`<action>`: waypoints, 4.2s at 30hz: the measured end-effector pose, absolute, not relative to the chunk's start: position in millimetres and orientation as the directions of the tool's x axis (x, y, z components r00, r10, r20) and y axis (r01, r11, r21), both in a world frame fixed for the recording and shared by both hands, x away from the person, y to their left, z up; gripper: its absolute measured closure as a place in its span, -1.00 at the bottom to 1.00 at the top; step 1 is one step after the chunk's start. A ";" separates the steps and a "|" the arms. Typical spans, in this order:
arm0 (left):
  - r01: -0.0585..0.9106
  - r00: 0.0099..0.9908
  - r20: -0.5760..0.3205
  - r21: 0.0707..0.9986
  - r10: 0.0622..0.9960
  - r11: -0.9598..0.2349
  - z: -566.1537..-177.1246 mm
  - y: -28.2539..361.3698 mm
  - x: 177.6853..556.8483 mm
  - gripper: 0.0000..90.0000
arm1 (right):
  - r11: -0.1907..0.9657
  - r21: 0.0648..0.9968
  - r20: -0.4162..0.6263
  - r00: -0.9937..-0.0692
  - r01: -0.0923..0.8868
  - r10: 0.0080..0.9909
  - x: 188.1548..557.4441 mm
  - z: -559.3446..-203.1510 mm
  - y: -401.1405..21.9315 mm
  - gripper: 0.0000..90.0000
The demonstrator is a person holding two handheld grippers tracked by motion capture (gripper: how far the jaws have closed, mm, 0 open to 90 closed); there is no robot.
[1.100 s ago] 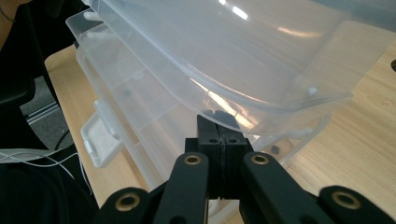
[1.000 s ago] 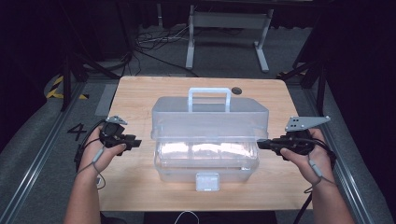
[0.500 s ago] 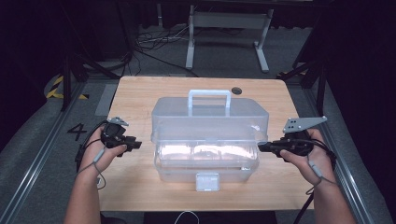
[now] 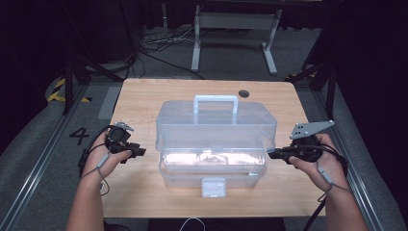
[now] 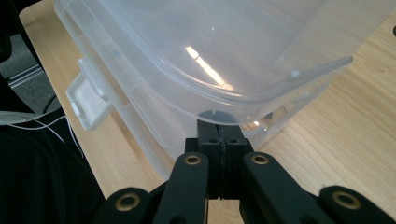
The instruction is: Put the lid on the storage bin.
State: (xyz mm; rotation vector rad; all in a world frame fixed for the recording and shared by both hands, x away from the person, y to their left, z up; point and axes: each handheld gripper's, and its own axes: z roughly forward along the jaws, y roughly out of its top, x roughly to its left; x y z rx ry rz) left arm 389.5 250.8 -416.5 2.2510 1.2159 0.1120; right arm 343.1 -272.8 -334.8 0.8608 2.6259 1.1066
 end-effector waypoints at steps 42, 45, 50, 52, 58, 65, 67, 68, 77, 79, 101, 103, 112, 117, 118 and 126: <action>0.762 0.584 -0.209 0.475 0.785 -0.441 -420.9 249.0 389.5 0.30 | 0.689 0.572 0.049 -0.857 0.445 0.513 340.0 -340.6 -267.4 1.00; 0.763 0.584 -0.211 0.473 0.784 -0.441 -421.4 249.1 389.7 0.30 | 0.693 0.568 0.050 -0.859 0.445 0.510 340.2 -341.1 -267.0 1.00; 0.764 0.587 -0.212 0.467 0.782 -0.446 -422.4 248.8 390.0 0.31 | 0.702 0.554 0.052 -0.861 0.447 0.506 340.5 -342.8 -266.1 1.00; 0.764 0.587 -0.212 0.466 0.781 -0.447 -422.6 248.4 390.1 0.30 | 0.706 0.549 0.056 -0.862 0.449 0.504 340.7 -343.6 -265.7 1.00; 0.766 0.586 -0.214 0.460 0.781 -0.449 -423.8 247.5 390.3 0.30 | 0.715 0.534 0.061 -0.864 0.451 0.500 341.0 -345.1 -264.9 1.00; 0.766 0.589 -0.217 0.455 0.778 -0.454 -424.8 247.7 390.4 0.29 | 0.730 0.511 0.067 -0.867 0.454 0.493 341.7 -348.1 -263.2 1.00; 0.767 0.589 -0.218 0.454 0.778 -0.454 -425.1 247.8 390.5 0.29 | 0.732 0.505 0.071 -0.867 0.458 0.493 341.9 -349.2 -262.7 1.00; 0.767 0.590 -0.217 0.452 0.778 -0.455 -425.1 247.8 390.5 0.29 | 0.734 0.501 0.071 -0.867 0.458 0.492 342.1 -349.7 -262.5 1.00; 0.766 0.595 -0.218 0.445 0.773 -0.464 -425.7 247.2 390.6 0.29 | 0.753 0.476 0.073 -0.873 0.455 0.482 342.7 -353.0 -260.4 1.00; 0.766 0.595 -0.219 0.445 0.774 -0.464 -425.7 247.3 390.6 0.28 | 0.758 0.467 0.077 -0.875 0.456 0.479 343.1 -354.1 -259.9 1.00; 0.767 0.599 -0.223 0.436 0.769 -0.471 -427.1 246.9 390.9 0.29 | 0.786 0.430 0.108 -0.890 0.444 0.443 341.2 -357.4 -260.4 1.00; 0.769 0.597 -0.224 0.435 0.770 -0.469 -427.1 247.7 391.1 0.28 | 0.783 0.441 0.113 -0.893 0.439 0.437 338.9 -353.7 -262.6 1.00; 0.766 0.598 -0.221 0.440 0.771 -0.468 -426.7 248.1 393.0 0.27 | 0.771 0.465 0.113 -0.893 0.436 0.436 336.3 -350.3 -266.8 1.00; 0.766 0.598 -0.222 0.440 0.770 -0.469 -426.7 247.3 392.9 0.27 | 0.751 0.508 0.107 -0.896 0.423 0.432 334.6 -344.4 -271.4 1.00; 0.766 0.598 -0.222 0.438 0.770 -0.469 -426.6 247.3 392.6 0.27 | 0.736 0.530 0.109 -0.895 0.421 0.433 333.6 -341.2 -273.8 1.00; 0.765 0.594 -0.215 0.451 0.775 -0.461 -426.1 249.1 385.8 0.24 | 0.659 0.638 0.088 -0.888 0.397 0.451 334.2 -323.4 -287.0 1.00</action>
